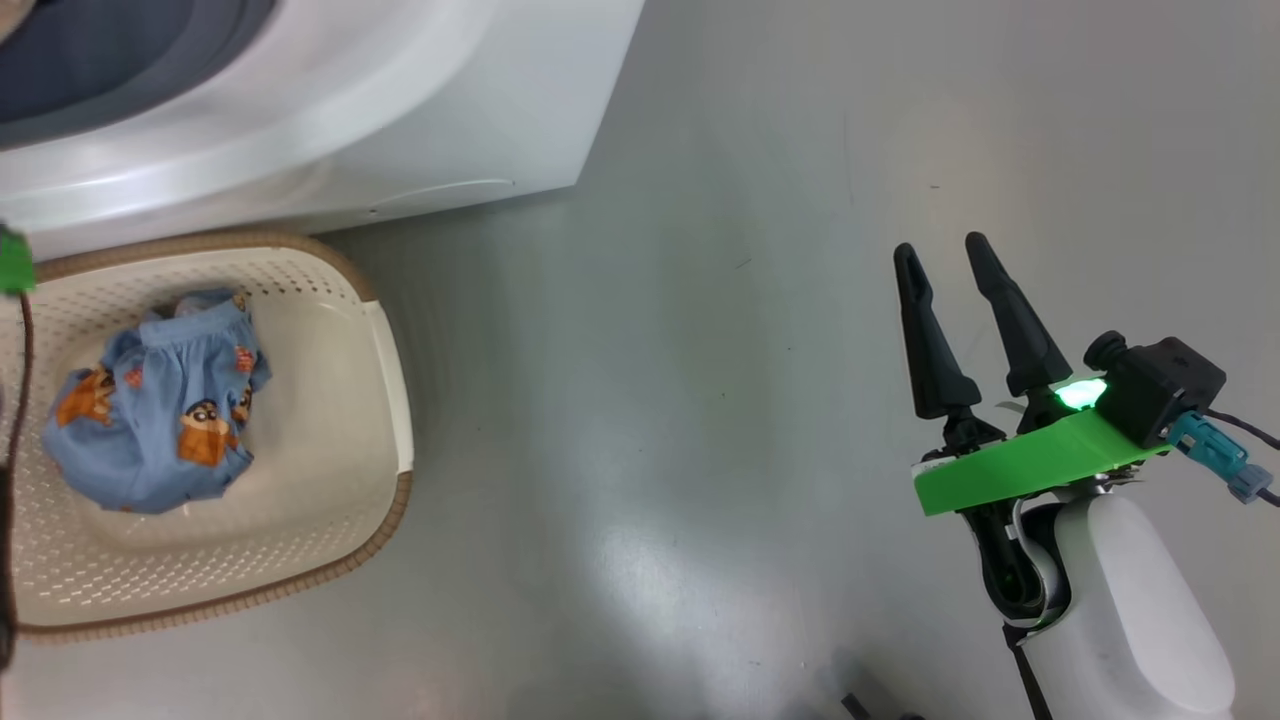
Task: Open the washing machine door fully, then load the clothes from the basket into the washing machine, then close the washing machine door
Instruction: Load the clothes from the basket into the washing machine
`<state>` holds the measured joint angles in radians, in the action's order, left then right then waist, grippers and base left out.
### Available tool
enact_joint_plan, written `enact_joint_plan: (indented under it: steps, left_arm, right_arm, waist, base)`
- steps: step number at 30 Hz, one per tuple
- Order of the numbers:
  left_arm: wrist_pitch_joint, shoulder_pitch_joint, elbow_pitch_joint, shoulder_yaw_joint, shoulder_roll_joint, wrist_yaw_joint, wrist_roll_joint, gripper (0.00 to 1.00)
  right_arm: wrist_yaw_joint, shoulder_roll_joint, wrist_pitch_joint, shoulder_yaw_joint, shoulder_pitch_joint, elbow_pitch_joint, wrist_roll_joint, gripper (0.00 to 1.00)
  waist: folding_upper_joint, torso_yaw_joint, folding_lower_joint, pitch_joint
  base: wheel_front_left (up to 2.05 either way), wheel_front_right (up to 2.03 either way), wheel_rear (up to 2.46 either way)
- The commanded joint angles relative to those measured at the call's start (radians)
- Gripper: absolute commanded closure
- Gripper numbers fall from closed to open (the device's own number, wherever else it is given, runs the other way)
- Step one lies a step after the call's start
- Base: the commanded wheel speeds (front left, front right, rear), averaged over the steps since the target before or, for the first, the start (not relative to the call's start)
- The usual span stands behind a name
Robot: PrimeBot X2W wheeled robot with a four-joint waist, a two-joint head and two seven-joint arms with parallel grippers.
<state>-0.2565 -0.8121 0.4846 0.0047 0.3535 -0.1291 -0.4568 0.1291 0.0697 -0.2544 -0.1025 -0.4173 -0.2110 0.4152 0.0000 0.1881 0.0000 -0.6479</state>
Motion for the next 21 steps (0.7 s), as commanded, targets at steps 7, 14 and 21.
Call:
enact_joint_plan:
  steps: [7, 14, 21]
  left_arm:
    - [0.014, -0.254, 0.242, -0.118, 0.090, -0.002, -0.080, 1.00]
    - [0.000, -0.457, 0.379, -0.205, 0.133, -0.002, -0.083, 1.00]
    - [-0.005, -0.451, 0.345, -0.131, 0.139, -0.001, 0.001, 1.00]
  right_arm:
    - [0.002, -0.013, -0.007, -0.032, 0.010, 0.017, 0.008, 0.00]
    - [0.002, -0.018, -0.007, -0.044, 0.016, 0.016, 0.019, 0.00]
    - [0.002, -0.019, -0.007, -0.056, 0.019, 0.018, 0.038, 0.00]
  waist:
    - [0.0000, 0.032, 0.0000, 0.003]
    - [0.0000, 0.073, 0.0000, 0.003]
    - [0.0000, 0.097, 0.0000, 0.002]
  base:
    - [0.00, 0.00, 0.00]
    - [0.00, 0.00, 0.00]
    - [0.00, 0.00, 0.00]
